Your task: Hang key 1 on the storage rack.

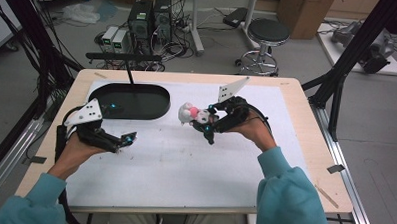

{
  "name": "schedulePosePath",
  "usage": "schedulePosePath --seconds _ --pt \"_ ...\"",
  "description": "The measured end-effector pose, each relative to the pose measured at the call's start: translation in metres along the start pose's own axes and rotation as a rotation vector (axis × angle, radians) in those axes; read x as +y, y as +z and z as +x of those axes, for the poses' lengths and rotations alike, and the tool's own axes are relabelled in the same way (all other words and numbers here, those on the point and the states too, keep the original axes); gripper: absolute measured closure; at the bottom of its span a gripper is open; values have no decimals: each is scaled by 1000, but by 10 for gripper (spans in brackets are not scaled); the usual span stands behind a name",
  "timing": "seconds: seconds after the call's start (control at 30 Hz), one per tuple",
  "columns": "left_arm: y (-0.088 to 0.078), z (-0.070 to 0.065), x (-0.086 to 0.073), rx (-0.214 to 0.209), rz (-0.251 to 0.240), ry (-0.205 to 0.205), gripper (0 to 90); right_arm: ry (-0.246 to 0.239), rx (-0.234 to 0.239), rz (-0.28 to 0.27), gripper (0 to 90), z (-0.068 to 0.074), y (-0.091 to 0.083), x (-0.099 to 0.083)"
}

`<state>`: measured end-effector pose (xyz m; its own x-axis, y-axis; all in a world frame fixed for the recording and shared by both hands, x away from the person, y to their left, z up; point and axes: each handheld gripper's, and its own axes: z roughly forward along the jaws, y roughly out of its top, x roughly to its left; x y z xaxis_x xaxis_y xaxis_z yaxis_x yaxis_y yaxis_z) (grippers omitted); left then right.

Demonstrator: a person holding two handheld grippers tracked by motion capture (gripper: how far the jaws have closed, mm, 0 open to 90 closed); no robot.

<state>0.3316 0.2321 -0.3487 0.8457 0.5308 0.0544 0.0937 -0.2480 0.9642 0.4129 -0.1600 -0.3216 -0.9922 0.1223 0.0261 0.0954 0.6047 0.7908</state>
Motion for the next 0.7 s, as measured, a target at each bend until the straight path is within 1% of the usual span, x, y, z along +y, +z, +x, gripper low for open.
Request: schedulePosePath --seconds 0.03,0.07,0.1,0.13,0.17,0.27,0.4,0.47,0.5,0.53,0.6,0.7 --pt "3 0 3 -11 7 5 17 -6 3 3 411 1 2 1" --pt "3 0 3 -11 7 5 17 -13 9 5 411 2 4 2" --pt "6 0 5 -20 15 12 17 -16 14 10 411 3 6 3" --pt "12 1 10 -42 14 14 17 -19 16 14 411 4 7 4" --pt "12 1 10 -42 14 14 17 -24 21 16 411 5 9 5" --pt "21 2 17 -72 25 18 17 -28 32 17 411 6 12 6" --pt "32 1 25 -113 25 29 17 -37 49 18 411 9 15 10" --pt "38 1 29 -136 29 28 17 -39 52 21 411 11 16 11" --pt "44 -1 34 -159 33 34 17 -47 59 23 411 12 19 12" --pt "44 -1 34 -159 33 34 17 -47 59 23 411 12 19 12" --pt "50 -3 39 -186 34 51 17 -56 65 24 411 13 21 14" --pt "58 -6 44 -210 58 56 17 -58 70 21 411 14 22 15"
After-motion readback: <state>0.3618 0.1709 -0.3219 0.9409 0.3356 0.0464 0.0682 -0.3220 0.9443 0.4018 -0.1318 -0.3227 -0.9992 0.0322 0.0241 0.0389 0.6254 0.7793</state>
